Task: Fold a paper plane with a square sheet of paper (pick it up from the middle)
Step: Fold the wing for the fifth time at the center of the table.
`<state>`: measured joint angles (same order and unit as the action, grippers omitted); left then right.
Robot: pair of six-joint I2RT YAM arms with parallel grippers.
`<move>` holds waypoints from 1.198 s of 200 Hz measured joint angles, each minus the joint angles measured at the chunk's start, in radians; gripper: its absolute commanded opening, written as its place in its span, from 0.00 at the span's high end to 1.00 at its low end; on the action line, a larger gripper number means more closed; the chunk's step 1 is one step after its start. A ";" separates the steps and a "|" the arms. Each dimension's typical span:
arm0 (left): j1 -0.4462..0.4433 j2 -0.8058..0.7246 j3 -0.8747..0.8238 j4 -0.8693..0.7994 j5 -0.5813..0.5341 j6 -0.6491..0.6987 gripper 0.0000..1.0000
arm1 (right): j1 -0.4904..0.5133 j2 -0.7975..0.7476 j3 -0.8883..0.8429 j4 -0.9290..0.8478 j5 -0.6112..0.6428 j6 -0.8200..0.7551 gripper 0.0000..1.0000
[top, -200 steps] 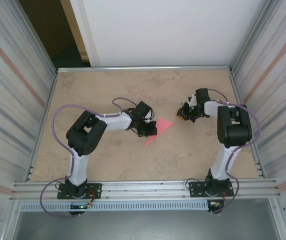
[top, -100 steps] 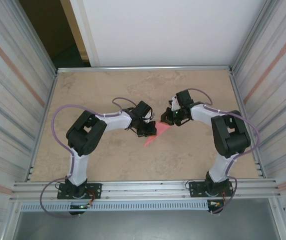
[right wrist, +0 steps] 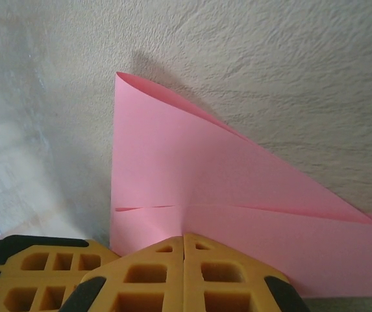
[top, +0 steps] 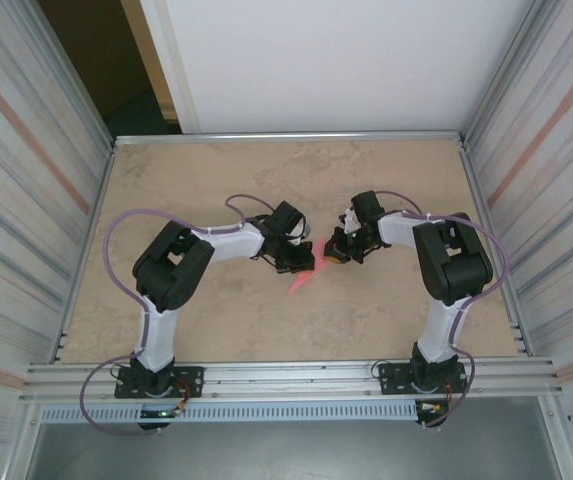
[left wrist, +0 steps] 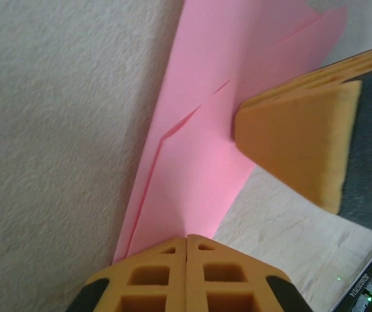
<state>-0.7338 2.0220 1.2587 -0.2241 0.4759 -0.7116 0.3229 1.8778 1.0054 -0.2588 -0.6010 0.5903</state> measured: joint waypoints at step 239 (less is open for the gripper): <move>-0.016 -0.033 -0.169 0.263 0.051 0.029 0.95 | -0.030 0.039 0.001 0.015 -0.089 -0.023 0.99</move>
<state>-0.7494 1.9892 1.0893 0.0391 0.5270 -0.6827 0.2932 1.9167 1.0061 -0.2436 -0.6899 0.5671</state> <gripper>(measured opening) 0.066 0.064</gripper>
